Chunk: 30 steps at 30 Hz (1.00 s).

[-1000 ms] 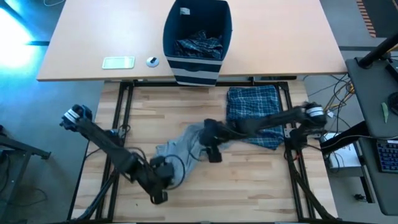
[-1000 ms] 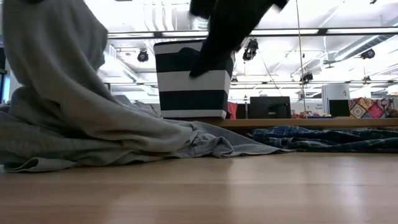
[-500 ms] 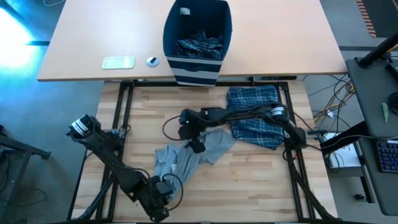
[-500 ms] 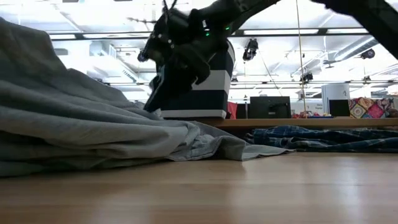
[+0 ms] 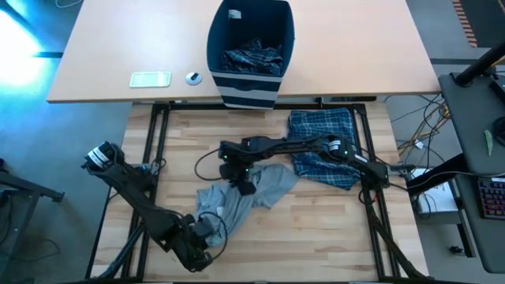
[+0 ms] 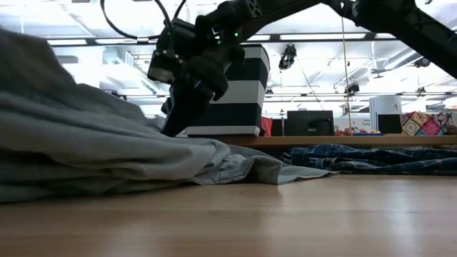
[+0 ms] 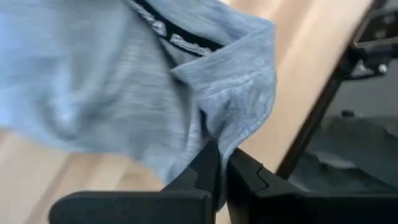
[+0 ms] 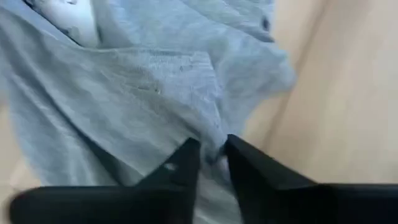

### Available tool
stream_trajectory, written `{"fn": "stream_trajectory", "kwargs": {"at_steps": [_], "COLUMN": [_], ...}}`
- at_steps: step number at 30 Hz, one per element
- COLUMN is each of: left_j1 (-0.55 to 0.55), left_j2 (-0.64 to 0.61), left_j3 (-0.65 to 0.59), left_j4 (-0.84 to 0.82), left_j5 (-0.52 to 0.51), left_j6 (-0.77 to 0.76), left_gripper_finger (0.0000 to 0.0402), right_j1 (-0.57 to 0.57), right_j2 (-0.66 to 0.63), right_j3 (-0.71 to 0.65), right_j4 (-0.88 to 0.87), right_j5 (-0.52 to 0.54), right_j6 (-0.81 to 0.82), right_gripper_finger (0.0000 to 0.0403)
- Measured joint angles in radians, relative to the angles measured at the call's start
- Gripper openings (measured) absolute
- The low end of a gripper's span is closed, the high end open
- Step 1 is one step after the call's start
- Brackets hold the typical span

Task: Fold Laundry from Bin
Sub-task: Fold the gray shirt

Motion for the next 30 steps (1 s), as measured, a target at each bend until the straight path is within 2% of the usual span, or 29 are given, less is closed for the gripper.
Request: {"fn": "stream_trajectory", "kwargs": {"at_steps": [1, 3, 11, 13, 16, 20, 24, 27, 30], "left_j1": [-0.001, -0.002, 0.021, 0.030, 0.040, 0.050, 0.050, 0.050, 0.049], "left_j2": [-0.021, -0.073, -0.343, -0.415, -0.514, -0.614, -0.655, -0.657, -0.639], "left_j3": [0.000, 0.000, 0.000, 0.001, 0.020, 0.097, 0.227, 0.336, 0.446], "left_j4": [-0.031, -0.104, -0.499, -0.563, -0.594, -0.593, -0.544, -0.413, -0.209], "left_j5": [-0.018, -0.066, -0.236, -0.327, -0.502, -0.701, -0.790, -0.769, -0.620], "left_j6": [-0.014, -0.042, -0.076, -0.074, -0.011, 0.175, 0.455, 0.722, 1.000], "left_gripper_finger": [0.0000, 0.0000, 0.0000, 0.0000, 0.0000, 0.0000, 0.0000, 0.0000, 0.0000], "right_j1": [0.000, 0.002, 0.020, 0.029, 0.042, 0.082, 0.143, 0.188, 0.239], "right_j2": [0.000, 0.000, -0.143, -0.194, -0.303, -0.445, -0.542, -0.586, -0.617], "right_j3": [0.012, 0.041, 0.225, 0.272, 0.269, 0.269, 0.270, 0.269, 0.271], "right_j4": [-0.016, -0.049, -0.257, -0.295, -0.273, -0.200, -0.087, 0.014, 0.151], "right_j5": [0.015, 0.058, 0.317, 0.376, 0.433, 0.433, 0.398, 0.285, 0.155], "right_j6": [-0.007, -0.012, -0.012, 0.015, 0.079, 0.202, 0.225, 0.251, 0.272], "right_gripper_finger": [0.0035, 0.0018, 0.0009, 0.0009, 0.0009, 0.0009, 0.0009, 0.0009, 0.0009]}}
